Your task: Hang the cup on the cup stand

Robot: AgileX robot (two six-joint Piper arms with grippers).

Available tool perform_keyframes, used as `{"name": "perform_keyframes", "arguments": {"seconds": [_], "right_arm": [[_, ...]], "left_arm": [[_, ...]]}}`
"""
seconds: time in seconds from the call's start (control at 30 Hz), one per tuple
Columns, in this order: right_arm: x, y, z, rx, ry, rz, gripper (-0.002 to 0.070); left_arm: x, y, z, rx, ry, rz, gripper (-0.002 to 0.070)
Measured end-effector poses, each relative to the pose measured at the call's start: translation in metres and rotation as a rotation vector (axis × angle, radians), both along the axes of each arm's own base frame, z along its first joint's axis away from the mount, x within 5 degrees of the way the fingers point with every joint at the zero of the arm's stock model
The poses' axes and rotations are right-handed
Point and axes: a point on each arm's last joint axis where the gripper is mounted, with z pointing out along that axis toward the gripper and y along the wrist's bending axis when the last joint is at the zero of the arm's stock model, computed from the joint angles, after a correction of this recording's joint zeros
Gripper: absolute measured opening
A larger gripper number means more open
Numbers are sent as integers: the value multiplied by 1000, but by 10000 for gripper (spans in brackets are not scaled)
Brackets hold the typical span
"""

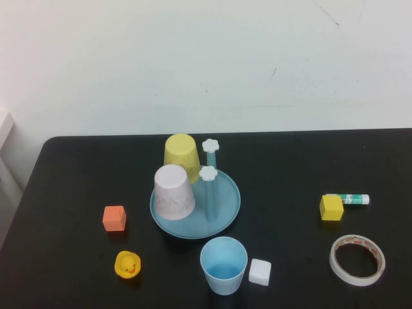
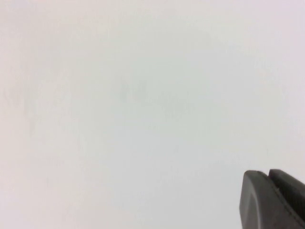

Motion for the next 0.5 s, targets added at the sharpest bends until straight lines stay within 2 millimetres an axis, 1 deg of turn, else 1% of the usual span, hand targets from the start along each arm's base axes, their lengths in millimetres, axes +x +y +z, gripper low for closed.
{"name": "perform_keyframes", "arguments": {"seconds": [0.13,0.27,0.33,0.37,0.43,0.5], "right_arm": [[-5,-1,9,-8,-118,-13,0],[-6,-2,10,-26,-129,-35,0],[-5,-1,11,-32,-108,-36,0],[-5,-1,14,-39,-82,-37,0],[-5,0,25,-66,-10,-36,0],[-5,0,44,-98,74,-37,0]], "left_arm": [[-5,1,8,-13,-98,-1,-1],[-6,1,10,-13,-124,0,-1],[-4,0,10,-4,-70,0,-1],[-3,0,11,8,-14,1,-1],[-5,-1,26,58,84,12,-1],[-12,1,46,99,158,34,-1]]}}
